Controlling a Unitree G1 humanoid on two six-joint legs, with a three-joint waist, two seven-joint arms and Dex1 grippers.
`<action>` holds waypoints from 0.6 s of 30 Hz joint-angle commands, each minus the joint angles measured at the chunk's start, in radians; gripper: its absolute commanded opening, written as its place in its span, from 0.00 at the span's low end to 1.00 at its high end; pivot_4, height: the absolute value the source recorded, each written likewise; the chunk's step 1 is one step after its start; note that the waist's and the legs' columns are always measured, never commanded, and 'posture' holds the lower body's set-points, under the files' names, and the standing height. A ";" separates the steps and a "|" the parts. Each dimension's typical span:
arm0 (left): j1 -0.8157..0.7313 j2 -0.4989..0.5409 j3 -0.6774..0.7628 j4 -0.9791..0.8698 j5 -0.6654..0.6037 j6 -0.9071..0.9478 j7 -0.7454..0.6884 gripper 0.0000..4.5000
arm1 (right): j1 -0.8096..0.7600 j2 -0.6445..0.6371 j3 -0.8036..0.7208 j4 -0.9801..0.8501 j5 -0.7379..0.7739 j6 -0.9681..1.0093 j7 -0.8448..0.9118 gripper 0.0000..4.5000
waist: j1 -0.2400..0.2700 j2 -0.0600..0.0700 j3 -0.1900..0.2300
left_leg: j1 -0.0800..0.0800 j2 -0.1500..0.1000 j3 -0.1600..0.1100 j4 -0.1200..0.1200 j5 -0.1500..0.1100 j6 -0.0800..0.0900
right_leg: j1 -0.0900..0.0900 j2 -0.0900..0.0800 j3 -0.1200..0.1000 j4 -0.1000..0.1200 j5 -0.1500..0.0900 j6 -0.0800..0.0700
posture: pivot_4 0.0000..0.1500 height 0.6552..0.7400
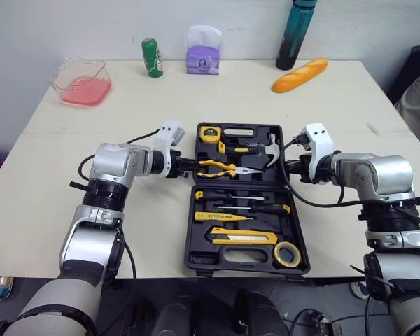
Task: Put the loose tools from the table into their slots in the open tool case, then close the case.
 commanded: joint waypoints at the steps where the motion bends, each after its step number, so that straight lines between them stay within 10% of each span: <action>1: 0.031 -0.026 -0.028 -0.019 -0.007 0.019 -0.001 0.04 | -0.001 0.009 -0.005 -0.027 0.005 0.002 0.002 0.00 | 0.000 0.000 0.000 | 0.000 0.000 0.000 0.000 0.000 0.000 | 0.000 0.000 0.000 0.000 0.000 0.000 | 1.00 0.94; 18: -0.050 -0.059 0.096 -0.020 0.011 -0.325 0.044 0.01 | -0.059 0.120 -0.143 -0.113 -0.029 -0.297 -0.135 0.00 | -0.007 0.002 0.002 | -0.007 -0.001 0.002 -0.001 0.001 0.000 | -0.008 0.000 0.000 0.001 0.000 0.000 | 1.00 0.94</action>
